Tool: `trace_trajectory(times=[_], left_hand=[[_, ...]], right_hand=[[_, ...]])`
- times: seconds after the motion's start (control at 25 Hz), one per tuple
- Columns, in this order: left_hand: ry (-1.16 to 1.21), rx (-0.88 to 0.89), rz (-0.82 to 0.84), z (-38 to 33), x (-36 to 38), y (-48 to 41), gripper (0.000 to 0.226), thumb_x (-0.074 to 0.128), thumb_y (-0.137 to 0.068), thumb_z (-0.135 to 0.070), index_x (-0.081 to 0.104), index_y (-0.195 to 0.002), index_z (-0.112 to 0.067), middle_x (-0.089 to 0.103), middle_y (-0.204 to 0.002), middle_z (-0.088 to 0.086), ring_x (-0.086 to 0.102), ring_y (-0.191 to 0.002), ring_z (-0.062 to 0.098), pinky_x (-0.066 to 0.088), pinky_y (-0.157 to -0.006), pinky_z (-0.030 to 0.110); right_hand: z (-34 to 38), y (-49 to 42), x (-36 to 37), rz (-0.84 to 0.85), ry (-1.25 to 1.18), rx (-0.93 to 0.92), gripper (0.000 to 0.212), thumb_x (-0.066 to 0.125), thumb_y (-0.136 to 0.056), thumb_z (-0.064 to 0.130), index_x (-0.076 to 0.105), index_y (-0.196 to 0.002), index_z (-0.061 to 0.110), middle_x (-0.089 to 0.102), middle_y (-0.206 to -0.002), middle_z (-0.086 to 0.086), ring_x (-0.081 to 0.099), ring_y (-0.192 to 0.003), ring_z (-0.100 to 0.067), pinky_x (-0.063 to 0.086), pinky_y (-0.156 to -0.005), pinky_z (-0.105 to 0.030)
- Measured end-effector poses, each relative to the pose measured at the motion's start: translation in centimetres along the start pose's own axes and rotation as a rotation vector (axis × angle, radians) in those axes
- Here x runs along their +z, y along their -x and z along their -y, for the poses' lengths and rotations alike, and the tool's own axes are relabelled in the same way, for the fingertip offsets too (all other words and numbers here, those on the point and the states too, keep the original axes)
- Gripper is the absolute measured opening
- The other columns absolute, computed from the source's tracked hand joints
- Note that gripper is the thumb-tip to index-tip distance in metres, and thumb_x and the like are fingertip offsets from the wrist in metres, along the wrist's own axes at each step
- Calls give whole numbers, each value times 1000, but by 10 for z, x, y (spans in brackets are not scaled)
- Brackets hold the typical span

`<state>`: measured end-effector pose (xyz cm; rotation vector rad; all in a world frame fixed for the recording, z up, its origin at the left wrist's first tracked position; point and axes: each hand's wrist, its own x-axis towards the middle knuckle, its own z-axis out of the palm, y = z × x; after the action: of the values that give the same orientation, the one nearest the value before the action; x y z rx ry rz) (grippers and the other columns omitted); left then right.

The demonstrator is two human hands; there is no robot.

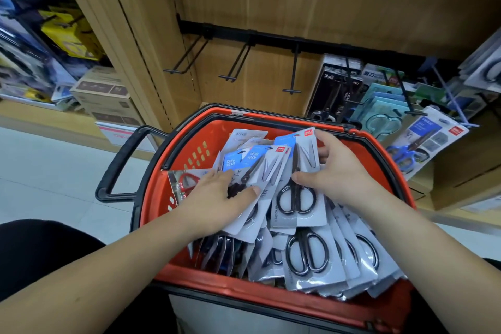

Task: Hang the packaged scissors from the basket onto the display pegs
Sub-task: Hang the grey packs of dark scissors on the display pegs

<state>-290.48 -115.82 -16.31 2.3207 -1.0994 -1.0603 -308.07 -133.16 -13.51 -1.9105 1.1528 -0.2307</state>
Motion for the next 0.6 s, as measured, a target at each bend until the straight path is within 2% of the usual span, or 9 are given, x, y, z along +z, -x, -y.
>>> trace_trajectory(times=[0.12,0.2,0.28,0.4,0.44,0.52,0.6], left_hand=[[-63,-63,6,-7,1,2,97,37,-94,-82,17,-169,-24,15,-176,2,-3,-163,18,9,-129,45],[-45,-89,20,-9,2,3,96,34,-95,-81,12,-169,-25,10,-177,1,-11,-163,17,7,-129,45],[-22,-46,4,-9,5,4,91,31,-98,-78,15,-169,-25,10,-177,-1,-11,-162,15,5,-129,42],[28,44,0,-11,14,8,63,23,-108,-62,39,-157,-26,21,-174,0,1,-161,11,4,-124,28],[69,46,28,-12,16,9,57,23,-111,-55,37,-159,-28,20,-175,-3,3,-162,10,3,-125,28],[186,45,90,-13,16,8,48,31,-112,-47,38,-157,-34,25,-172,-9,12,-161,13,10,-127,32],[286,26,78,-18,14,8,39,46,-106,-50,48,-144,-44,41,-159,-19,26,-157,13,21,-123,30]], right_hand=[[1,8,-6,-47,-134,-14,111,88,-77,13,25,-161,46,59,-136,9,67,-120,-18,59,-99,-48],[0,15,-11,-88,-252,-10,104,77,-88,-4,22,-164,40,65,-121,7,74,-102,-17,62,-88,-44],[-2,22,-16,-138,-340,-27,97,69,-92,-11,24,-164,36,68,-111,2,76,-95,-18,63,-85,-45],[-3,26,-15,-165,-373,-11,79,64,-94,-12,41,-157,30,70,-112,-2,76,-98,-20,63,-87,-44],[-4,25,-13,-174,-375,-2,74,63,-94,-12,46,-153,29,71,-112,-3,75,-97,-23,63,-86,-45],[-4,25,-6,-179,-396,-6,66,62,-94,-12,54,-147,28,71,-110,-5,75,-91,-23,62,-84,-46],[-1,26,1,-183,-404,-15,57,59,-95,-8,60,-137,31,71,-104,-2,73,-77,-17,60,-74,-42]])
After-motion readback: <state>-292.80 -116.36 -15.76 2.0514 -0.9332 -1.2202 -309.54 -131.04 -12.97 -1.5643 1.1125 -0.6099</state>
